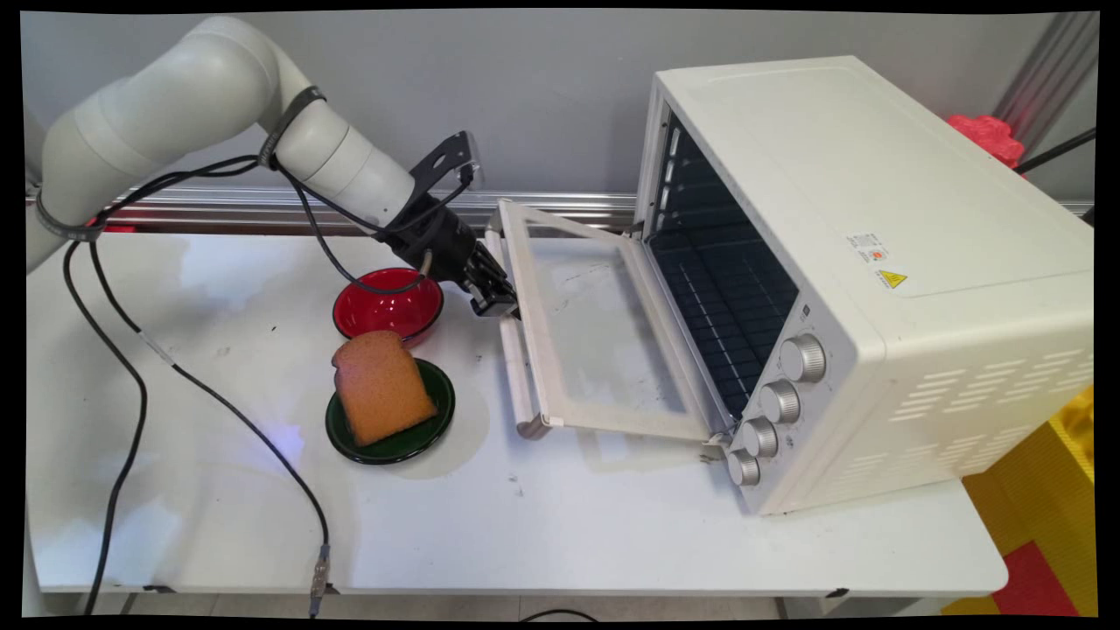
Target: Open the oven
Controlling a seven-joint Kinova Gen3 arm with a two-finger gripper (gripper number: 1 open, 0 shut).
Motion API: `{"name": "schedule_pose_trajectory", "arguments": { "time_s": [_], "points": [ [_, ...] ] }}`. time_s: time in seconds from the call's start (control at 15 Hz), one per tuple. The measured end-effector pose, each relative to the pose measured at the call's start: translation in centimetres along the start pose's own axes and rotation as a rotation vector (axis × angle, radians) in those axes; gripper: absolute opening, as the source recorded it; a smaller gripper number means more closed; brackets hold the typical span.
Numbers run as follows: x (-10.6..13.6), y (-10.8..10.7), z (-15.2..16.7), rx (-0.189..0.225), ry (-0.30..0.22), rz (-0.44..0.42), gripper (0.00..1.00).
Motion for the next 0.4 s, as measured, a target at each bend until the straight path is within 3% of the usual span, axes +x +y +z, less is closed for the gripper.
{"name": "schedule_pose_trajectory", "arguments": {
  "time_s": [0.4],
  "points": [
    [-0.67, -0.11, 0.17, 0.001, -0.001, 0.000, 0.00]
  ]
}}
